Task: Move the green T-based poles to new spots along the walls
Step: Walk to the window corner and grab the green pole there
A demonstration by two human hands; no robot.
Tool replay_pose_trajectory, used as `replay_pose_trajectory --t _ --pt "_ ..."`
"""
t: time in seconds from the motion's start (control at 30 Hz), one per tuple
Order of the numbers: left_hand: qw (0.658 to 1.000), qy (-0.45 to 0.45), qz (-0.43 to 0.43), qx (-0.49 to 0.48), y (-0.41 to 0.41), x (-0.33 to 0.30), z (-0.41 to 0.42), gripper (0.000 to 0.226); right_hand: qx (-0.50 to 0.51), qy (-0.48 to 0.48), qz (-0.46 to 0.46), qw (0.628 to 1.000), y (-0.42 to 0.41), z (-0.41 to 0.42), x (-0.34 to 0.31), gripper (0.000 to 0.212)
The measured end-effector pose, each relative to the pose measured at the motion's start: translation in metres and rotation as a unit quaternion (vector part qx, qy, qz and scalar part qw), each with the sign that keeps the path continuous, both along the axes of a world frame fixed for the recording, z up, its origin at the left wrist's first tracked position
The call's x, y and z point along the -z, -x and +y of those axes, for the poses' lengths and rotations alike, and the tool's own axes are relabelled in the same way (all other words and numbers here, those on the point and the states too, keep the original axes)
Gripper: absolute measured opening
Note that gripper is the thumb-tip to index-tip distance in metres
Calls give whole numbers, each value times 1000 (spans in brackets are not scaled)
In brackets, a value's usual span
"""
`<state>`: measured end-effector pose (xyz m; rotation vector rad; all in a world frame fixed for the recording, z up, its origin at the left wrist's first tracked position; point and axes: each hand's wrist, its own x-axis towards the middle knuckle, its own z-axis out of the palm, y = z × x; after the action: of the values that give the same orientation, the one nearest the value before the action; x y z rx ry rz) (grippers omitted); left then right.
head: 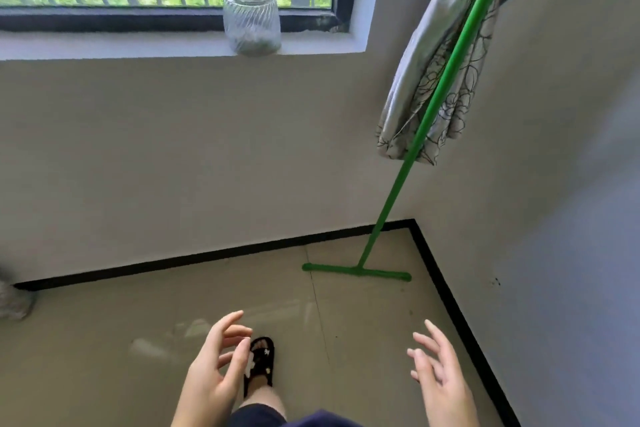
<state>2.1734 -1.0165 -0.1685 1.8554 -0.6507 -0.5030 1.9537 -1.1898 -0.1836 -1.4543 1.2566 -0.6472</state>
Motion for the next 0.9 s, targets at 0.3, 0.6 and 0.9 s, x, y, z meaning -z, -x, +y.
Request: replay_pose_trajectory --t 0.3,0.6,0.9 --pt "986 -24 -38 158 -170 -23 -136 33 142 4 -54 988 -136 -55 -16 50" --pt "929 25 -79 360 -208 -59 -339 40 212 82 -31 973 -179 -179 -33 32" --pt "839 158 -77 515 -159 -170 -524 42 192 169 -7 967 -228 -340 -109 50"
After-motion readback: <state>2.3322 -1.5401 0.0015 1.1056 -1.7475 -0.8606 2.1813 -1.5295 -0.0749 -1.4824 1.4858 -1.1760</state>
